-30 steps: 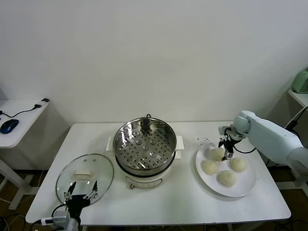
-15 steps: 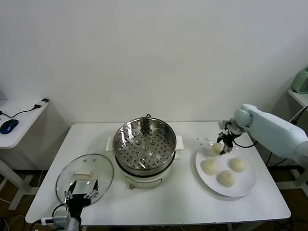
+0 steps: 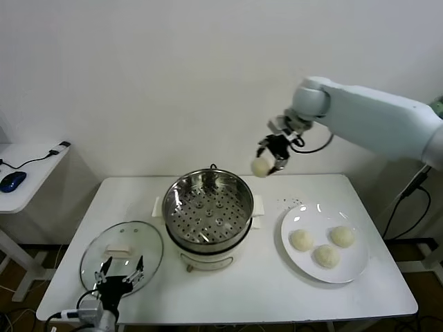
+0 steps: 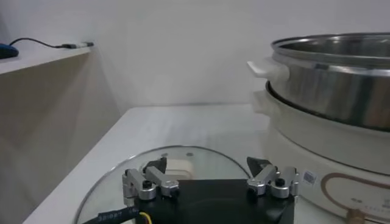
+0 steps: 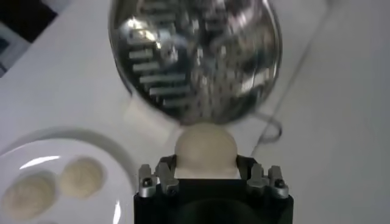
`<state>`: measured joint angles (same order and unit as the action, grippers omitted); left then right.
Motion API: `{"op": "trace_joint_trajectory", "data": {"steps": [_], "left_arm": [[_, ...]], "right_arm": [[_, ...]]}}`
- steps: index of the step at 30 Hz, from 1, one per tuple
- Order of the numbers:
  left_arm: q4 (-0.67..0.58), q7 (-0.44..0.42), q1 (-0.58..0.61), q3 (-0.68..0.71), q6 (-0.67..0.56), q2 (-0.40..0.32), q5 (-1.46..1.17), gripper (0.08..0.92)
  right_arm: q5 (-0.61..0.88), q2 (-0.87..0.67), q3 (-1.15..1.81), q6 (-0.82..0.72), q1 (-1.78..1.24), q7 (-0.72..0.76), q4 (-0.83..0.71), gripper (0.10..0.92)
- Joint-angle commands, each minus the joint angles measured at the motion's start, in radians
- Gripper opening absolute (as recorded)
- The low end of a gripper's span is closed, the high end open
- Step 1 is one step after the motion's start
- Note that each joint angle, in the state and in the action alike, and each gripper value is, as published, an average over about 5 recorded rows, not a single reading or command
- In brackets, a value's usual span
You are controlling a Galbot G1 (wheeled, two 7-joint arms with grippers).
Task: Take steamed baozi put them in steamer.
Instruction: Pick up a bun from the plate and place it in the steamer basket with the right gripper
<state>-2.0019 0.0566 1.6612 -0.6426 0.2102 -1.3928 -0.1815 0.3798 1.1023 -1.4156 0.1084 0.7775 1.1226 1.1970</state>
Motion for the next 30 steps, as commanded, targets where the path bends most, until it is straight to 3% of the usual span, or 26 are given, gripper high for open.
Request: {"op": "trace_joint_trajectory", "data": {"steps": [1,6,10,18,30], "left_arm": [[-0.01,-0.001,0.001,0.004,0.003,-0.003,0.002,0.823],[-0.015,-0.002,0.003,0.012,0.002,-0.009,0.014,0.823],[-0.015,-0.002,0.004,0.015,0.001,-0.01,0.015,0.823],[-0.014,-0.001,0.0,0.017,0.001,-0.01,0.014,0.823],[0.0,0.001,-0.004,0.022,-0.006,-0.006,0.012,0.823]], "right_arm": [[-0.105,0.256,-0.077,0.284,0.085,-0.005,0.127,0.662],[-0.402,0.314,-0.012,0.458,-0.068,-0.032,-0.066,0.662],[-0.548,0.351,0.056,0.521,-0.199,-0.056,-0.239,0.662],[-0.61,0.4,0.126,0.553,-0.323,-0.095,-0.423,0.662],[-0.62,0.465,0.148,0.566,-0.374,-0.123,-0.545,0.662]]}}
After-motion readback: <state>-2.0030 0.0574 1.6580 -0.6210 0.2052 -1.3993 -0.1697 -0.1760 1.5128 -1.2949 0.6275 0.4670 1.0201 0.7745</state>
